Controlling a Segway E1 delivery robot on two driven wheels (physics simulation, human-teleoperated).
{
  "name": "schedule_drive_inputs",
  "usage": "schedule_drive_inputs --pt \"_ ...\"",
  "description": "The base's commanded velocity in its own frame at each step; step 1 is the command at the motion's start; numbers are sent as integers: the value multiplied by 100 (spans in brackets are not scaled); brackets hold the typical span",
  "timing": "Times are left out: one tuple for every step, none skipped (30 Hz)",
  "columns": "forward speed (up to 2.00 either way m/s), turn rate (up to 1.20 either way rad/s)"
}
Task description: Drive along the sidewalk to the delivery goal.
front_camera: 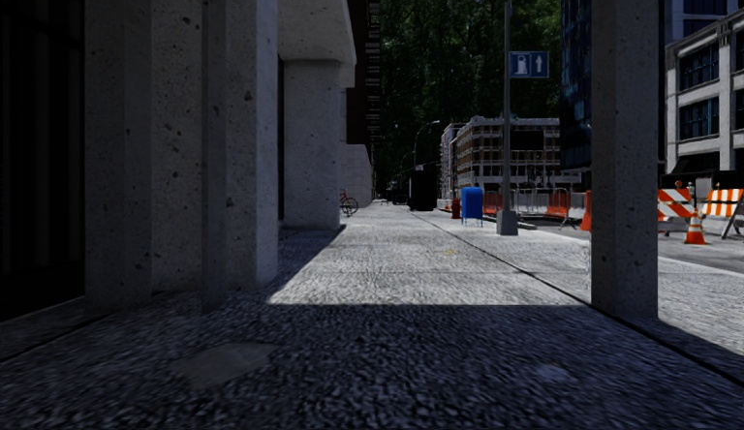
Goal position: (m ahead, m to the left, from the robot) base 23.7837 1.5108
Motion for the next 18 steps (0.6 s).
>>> schedule_drive_inputs --pt "200 0" --pt "200 0" --pt "200 0" --pt "200 0" --pt "200 0" --pt "200 0" --pt "200 0" --pt "200 0" --pt "200 0" --pt "200 0" --pt "200 0" --pt "200 0" --pt "200 0" --pt "200 0" --pt "200 0" --pt "200 0" --pt "200 0" --pt "200 0"
